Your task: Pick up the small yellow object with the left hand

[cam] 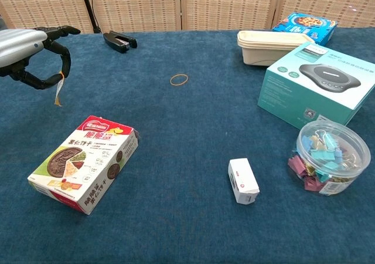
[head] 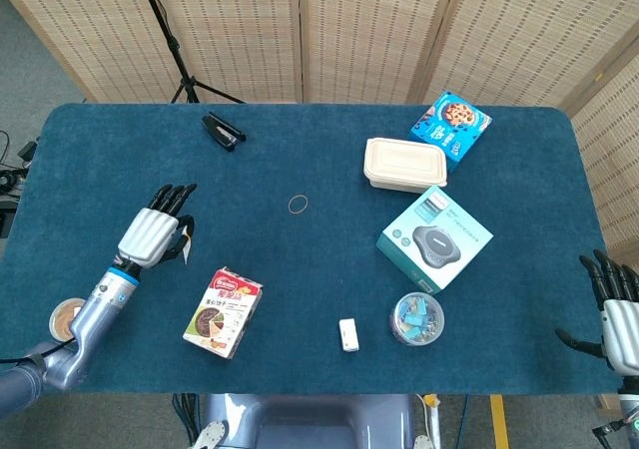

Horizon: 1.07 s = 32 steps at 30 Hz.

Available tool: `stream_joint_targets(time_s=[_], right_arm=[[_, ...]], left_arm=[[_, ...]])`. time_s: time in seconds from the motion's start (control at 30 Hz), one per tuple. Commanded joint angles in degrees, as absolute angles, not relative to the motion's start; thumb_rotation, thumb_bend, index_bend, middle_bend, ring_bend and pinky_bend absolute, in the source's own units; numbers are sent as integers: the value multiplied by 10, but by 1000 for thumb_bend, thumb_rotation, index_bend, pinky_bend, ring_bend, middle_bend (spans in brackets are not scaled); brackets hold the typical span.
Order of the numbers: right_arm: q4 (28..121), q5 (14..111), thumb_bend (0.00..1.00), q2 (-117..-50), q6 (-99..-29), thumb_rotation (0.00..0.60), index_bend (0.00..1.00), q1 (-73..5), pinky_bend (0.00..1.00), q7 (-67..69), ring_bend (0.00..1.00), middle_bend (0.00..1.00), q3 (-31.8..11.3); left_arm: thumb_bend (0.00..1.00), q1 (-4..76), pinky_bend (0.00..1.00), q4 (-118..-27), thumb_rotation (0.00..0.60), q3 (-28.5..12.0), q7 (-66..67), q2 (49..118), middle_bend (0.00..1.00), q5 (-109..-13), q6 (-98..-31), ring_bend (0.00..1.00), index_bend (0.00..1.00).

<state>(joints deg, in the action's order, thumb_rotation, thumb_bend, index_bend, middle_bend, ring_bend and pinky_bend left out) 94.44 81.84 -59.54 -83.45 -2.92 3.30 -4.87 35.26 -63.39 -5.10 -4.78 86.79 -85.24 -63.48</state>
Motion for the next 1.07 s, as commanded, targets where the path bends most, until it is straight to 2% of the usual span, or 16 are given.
stream_joint_targets(time_s=[0.03,0.2,0.27,0.5,0.83,1.07], right_arm=[[944,819,0,-595,-836,600,0,-29,0,35,0,0,-49],[945,822,0,-593,-838,600,0,-28,0,42,0,0,-49],[945,822,0,-592,-839,600,0,-27,0,45,0,0,-49],[945,825,0,-586,-846,600,0,-24,0,58,0,0,-50],[947,834,0,-582,-857,600,0,-19,0,65,0,0,-49],[947,836,0,-583,-863,600,0,-17,0,56,0,0,-50]], left_arm=[[429,337,0,-692,600,-56,-5,833,0,-834,-648,0,475],[260,317,0,-754,600,-55,33,801,0,-812,-656,0,75],[234,306,0,-779,600,-55,47,788,0,-802,-666,0,6],[132,253,0,-863,600,-56,77,740,0,-768,-720,0,0],[130,191,0,-939,600,-49,85,692,0,-742,-780,0,0],[130,170,0,-946,600,-45,78,679,0,-741,-790,0,0]])
